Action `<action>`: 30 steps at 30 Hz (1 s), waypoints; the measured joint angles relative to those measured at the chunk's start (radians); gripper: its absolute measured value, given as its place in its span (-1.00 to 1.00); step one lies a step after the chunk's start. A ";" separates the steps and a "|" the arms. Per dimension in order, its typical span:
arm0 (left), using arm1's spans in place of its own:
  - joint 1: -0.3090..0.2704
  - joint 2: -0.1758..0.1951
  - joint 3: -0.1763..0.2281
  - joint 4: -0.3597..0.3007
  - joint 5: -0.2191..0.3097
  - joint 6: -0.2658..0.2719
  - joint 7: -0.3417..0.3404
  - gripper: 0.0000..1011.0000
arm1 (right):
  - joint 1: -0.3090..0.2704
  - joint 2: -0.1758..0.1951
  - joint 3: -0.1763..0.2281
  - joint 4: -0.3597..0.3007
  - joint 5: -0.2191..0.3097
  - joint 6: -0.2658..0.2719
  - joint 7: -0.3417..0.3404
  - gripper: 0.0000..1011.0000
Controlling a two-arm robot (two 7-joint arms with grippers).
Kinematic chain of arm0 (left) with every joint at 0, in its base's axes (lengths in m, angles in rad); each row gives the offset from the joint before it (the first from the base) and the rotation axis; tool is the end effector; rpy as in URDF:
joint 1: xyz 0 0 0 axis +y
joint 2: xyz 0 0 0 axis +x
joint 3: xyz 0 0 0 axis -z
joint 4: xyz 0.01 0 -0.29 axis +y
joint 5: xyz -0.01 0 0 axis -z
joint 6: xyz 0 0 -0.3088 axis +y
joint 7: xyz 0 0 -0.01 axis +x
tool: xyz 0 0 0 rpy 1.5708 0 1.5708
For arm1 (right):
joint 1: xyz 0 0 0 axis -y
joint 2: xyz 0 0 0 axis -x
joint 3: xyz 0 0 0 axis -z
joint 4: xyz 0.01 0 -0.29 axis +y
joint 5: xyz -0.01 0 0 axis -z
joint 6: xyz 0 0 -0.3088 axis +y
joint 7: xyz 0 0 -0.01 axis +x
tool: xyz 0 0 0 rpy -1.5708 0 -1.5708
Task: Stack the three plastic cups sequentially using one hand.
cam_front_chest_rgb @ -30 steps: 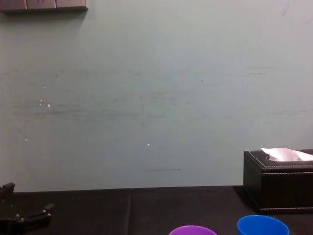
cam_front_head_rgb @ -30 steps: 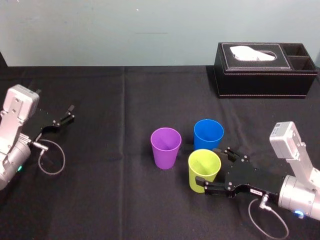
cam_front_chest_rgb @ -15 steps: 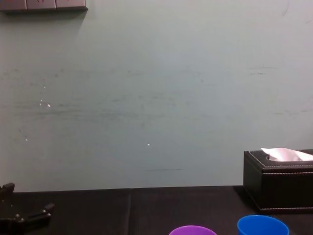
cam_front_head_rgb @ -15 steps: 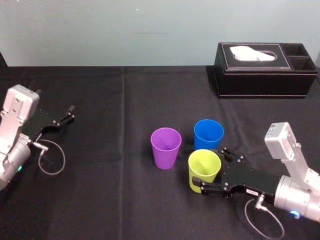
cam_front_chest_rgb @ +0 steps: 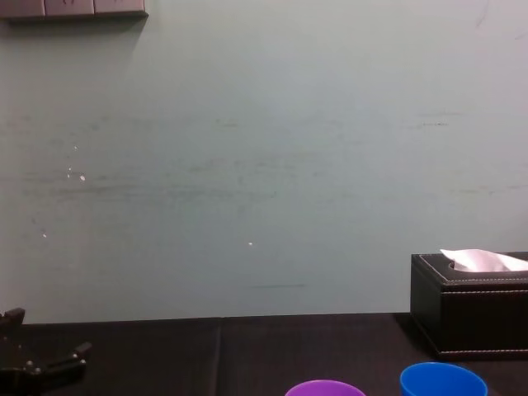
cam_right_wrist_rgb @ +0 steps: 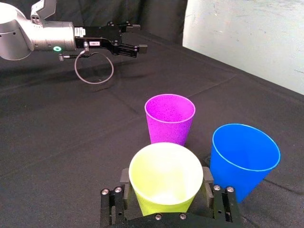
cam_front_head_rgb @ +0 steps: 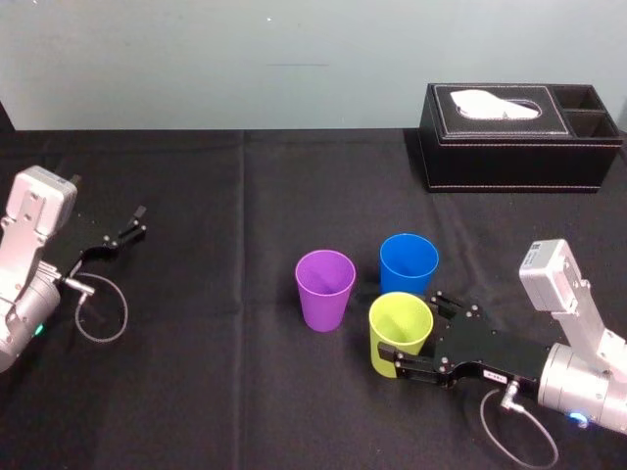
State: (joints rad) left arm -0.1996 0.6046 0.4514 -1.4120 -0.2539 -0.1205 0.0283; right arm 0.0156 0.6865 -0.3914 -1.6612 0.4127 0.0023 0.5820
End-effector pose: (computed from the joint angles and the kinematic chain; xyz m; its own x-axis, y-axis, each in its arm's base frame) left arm 0.3581 0.0826 -0.3023 0.2923 0.8803 0.3737 -0.9553 0.2873 0.0702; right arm 0.3080 -0.0750 -0.2844 0.8244 -0.5570 0.1006 0.5625 0.7861 -0.2563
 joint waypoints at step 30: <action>0.000 0.000 0.000 0.000 0.000 0.000 0.000 1.00 | -0.039 0.010 0.047 -0.074 -0.003 0.002 -0.053 0.46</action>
State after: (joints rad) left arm -0.1996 0.6047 0.4514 -1.4120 -0.2539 -0.1205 0.0283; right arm -0.0233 0.6969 -0.3448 -1.7351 0.4099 0.0047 0.5286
